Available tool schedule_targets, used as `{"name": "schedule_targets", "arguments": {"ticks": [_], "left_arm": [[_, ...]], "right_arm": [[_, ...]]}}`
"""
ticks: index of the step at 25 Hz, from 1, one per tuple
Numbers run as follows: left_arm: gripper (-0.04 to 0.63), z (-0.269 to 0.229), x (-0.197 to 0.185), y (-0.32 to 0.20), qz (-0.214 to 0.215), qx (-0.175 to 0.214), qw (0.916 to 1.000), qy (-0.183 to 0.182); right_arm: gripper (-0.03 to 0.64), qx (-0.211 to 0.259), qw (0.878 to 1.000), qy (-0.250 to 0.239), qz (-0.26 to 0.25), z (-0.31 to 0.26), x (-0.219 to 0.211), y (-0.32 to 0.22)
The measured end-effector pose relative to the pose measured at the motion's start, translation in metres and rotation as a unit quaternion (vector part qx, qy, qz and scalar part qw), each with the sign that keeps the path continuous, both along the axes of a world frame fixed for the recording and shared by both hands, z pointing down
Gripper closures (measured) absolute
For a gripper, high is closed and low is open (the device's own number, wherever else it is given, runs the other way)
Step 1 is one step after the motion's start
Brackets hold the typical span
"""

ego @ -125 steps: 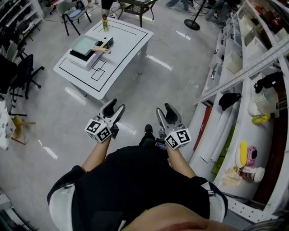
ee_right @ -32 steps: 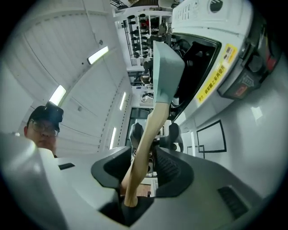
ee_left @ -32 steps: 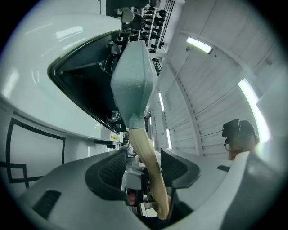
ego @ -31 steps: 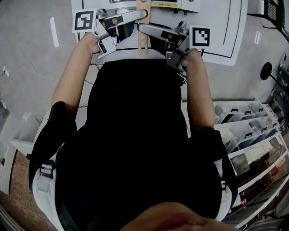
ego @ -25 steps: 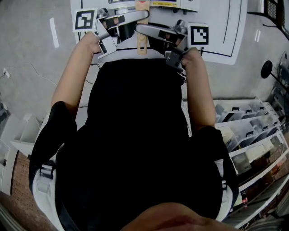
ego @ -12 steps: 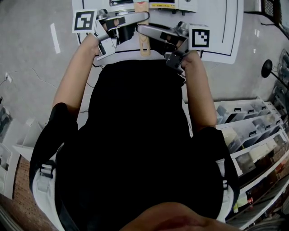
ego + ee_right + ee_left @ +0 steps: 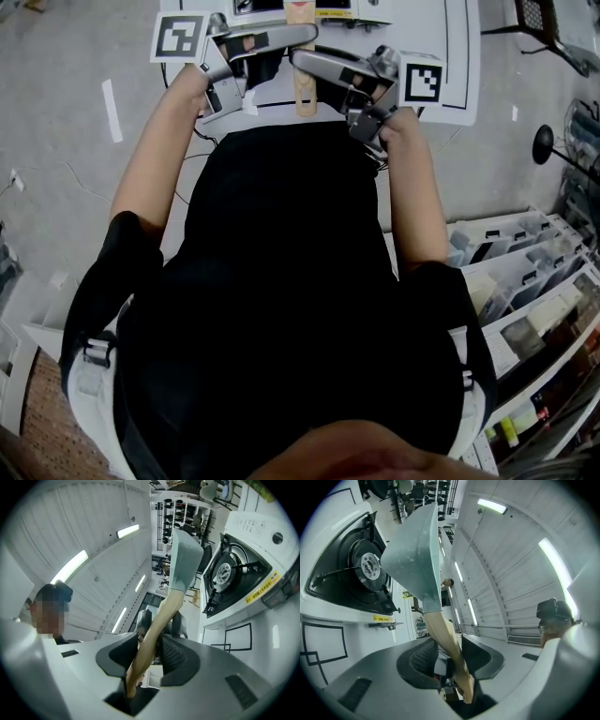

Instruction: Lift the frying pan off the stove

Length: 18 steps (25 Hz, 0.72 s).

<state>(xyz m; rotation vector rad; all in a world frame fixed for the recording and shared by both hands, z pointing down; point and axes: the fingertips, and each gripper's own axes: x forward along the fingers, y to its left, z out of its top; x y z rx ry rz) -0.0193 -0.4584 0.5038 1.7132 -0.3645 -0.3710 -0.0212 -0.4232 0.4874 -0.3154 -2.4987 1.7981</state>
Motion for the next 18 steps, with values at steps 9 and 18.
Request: {"name": "schedule_targets", "arguments": {"ticks": [9, 18], "left_arm": [[0.437, -0.055, 0.036, 0.045, 0.026, 0.046, 0.9986, 0.005], [0.436, -0.057, 0.118, 0.117, 0.039, 0.053, 0.9978, -0.012]], "right_arm": [[0.456, 0.067, 0.998, -0.017, -0.005, -0.053, 0.032, 0.046], [0.449, 0.058, 0.997, -0.047, -0.002, -0.056, 0.115, 0.119]]}}
